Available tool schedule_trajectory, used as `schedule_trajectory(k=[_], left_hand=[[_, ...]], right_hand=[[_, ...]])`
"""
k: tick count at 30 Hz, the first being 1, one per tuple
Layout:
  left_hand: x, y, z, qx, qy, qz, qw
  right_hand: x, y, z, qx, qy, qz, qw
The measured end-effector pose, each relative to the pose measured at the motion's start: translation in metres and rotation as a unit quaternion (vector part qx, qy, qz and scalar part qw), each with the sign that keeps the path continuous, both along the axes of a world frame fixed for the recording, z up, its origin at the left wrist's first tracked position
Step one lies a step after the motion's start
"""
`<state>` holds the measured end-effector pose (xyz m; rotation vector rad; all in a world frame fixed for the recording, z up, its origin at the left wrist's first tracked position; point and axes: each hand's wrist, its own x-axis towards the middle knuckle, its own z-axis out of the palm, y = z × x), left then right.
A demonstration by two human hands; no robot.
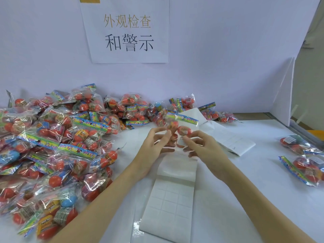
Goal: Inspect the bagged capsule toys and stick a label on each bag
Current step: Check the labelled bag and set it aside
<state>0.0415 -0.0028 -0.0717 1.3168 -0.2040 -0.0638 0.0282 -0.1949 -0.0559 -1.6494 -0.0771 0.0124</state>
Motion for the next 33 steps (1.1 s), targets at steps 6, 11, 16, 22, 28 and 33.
schedule_trajectory(k=[6,11,16,22,28,33], left_hand=[[0.004,0.004,0.001,0.104,-0.048,0.107,0.988],[-0.003,0.015,0.007,0.442,-0.255,0.181,0.840],[-0.015,0.030,0.034,0.852,-0.122,0.222,0.458],[-0.015,0.059,0.038,0.872,-0.001,0.160,0.462],[-0.003,0.048,0.033,0.779,-0.115,0.169,0.592],[0.001,0.030,0.013,0.630,-0.226,0.157,0.727]], right_hand=[[-0.006,-0.036,0.026,0.604,0.048,0.216,0.766],[-0.004,-0.024,0.020,0.514,0.091,0.187,0.833],[-0.002,-0.017,0.015,0.460,0.123,0.177,0.861],[0.000,-0.015,0.012,0.431,0.131,0.177,0.875],[0.001,-0.012,0.008,0.370,0.142,0.161,0.904],[0.001,-0.008,0.004,0.308,0.162,0.149,0.926]])
